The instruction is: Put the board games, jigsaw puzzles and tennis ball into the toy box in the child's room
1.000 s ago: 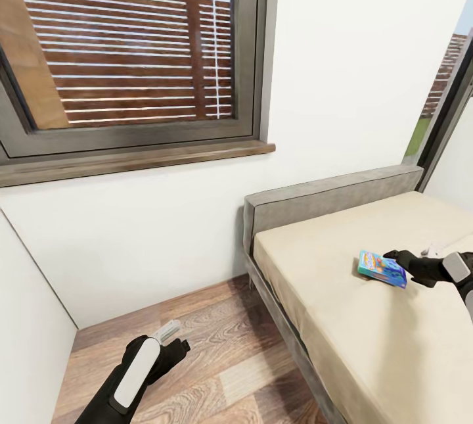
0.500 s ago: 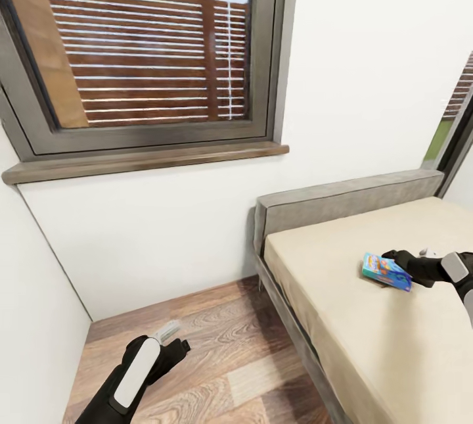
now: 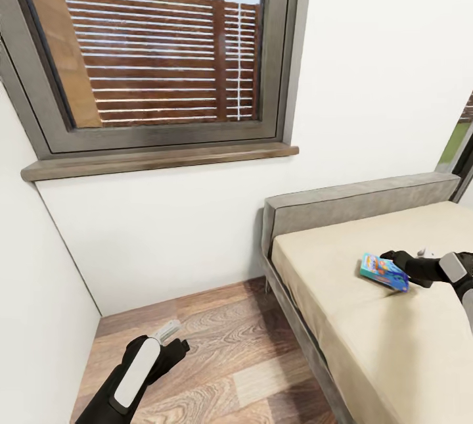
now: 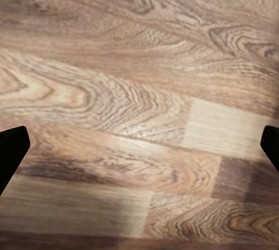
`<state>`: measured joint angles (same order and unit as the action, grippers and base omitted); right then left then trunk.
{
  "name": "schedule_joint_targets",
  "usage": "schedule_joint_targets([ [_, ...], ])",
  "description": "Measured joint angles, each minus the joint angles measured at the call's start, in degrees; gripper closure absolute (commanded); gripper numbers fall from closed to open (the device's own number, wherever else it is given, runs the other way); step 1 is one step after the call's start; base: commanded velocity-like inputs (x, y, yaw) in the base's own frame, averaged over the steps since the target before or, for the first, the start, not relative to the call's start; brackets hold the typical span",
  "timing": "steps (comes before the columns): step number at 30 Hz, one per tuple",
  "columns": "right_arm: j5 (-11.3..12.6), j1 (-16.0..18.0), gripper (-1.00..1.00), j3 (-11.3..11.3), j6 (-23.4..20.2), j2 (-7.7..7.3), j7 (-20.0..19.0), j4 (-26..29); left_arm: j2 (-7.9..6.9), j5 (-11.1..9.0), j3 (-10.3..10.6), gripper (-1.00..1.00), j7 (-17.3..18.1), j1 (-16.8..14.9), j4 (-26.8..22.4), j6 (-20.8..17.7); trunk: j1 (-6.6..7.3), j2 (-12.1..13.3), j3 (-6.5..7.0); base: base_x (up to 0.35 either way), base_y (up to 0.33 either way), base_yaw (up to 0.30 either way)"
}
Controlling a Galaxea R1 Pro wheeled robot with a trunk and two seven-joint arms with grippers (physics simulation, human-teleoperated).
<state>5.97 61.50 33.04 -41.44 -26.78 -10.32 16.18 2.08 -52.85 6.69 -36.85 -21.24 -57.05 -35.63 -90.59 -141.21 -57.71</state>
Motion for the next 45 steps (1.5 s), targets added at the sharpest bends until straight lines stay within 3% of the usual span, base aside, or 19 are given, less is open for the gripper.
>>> schedule_joint_targets([
  [20, -0.12, 0.00, -1.00, -0.16, -0.02, 0.16, -0.84, -0.11, 0.00, 0.00, 0.00, -1.00, 0.08, 0.00, 0.00, 0.14, 0.00, 0.00, 0.14, 0.000, 0.000, 0.181],
  [29, -0.41, -0.06, -1.00, -0.18, 0.16, 0.08, -3.12, -0.06, -0.01, 0.01, 0.00, -1.00, 0.22, 0.09, 0.06, 0.15, 0.00, 0.00, 0.16, 0.000, 0.000, 0.025],
  [45, -0.52, -0.49, -1.00, -0.24, -0.01, 0.15, -3.29, -0.13, -0.04, 0.01, 0.00, -1.00, 0.25, 0.53, 0.08, 0.12, 0.01, 0.00, 0.18, 0.114, 0.000, 0.019],
])
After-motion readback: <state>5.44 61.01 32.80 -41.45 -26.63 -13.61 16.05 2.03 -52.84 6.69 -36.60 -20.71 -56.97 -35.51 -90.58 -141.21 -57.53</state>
